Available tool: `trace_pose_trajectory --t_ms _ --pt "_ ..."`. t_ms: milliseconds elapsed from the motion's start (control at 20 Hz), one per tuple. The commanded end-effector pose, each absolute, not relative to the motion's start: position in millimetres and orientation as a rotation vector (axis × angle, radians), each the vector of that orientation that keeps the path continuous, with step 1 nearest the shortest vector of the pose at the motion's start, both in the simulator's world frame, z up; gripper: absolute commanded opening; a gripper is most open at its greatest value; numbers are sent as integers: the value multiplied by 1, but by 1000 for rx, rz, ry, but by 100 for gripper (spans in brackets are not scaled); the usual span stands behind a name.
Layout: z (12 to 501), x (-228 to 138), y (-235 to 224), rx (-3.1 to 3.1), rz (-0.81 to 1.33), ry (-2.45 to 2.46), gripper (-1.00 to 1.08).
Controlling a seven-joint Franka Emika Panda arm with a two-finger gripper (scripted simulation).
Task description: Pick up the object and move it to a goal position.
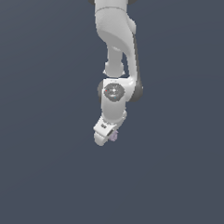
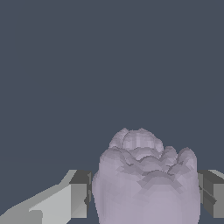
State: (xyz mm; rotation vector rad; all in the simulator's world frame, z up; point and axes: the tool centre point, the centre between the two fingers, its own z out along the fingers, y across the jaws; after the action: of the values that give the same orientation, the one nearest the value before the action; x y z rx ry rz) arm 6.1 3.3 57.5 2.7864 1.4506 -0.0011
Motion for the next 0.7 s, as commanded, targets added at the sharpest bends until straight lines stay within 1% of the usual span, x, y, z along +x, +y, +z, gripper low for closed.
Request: trace_pose_trajectory --t_ms 0,650 --pt "69 9 19 2785 1 1453 -100" --pt "153 33 141 2785 0 1453 -100"
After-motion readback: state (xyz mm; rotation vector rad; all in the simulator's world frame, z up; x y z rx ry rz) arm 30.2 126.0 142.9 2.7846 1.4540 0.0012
